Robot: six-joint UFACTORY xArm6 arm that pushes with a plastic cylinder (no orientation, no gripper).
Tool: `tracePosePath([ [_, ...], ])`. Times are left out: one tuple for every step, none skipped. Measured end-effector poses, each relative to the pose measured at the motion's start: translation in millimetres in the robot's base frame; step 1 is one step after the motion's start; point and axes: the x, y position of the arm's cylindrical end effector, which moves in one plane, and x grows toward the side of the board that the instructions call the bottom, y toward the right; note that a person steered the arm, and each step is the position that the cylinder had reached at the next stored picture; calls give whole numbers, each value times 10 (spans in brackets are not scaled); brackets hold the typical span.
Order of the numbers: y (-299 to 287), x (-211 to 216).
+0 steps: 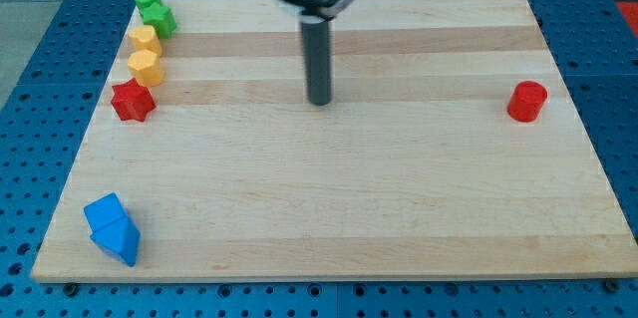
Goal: Drag red circle below red star
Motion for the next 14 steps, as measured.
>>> tracePosePath([
  [622,-198],
  [1436,-281],
  [2229,-285],
  [2908,-159],
  [3073,-30],
  [3006,-2],
  [2820,116],
  [2590,272],
  [2376,344],
  [2145,344],
  [1853,343],
  [1576,343],
  [1310,356],
  [986,432],
])
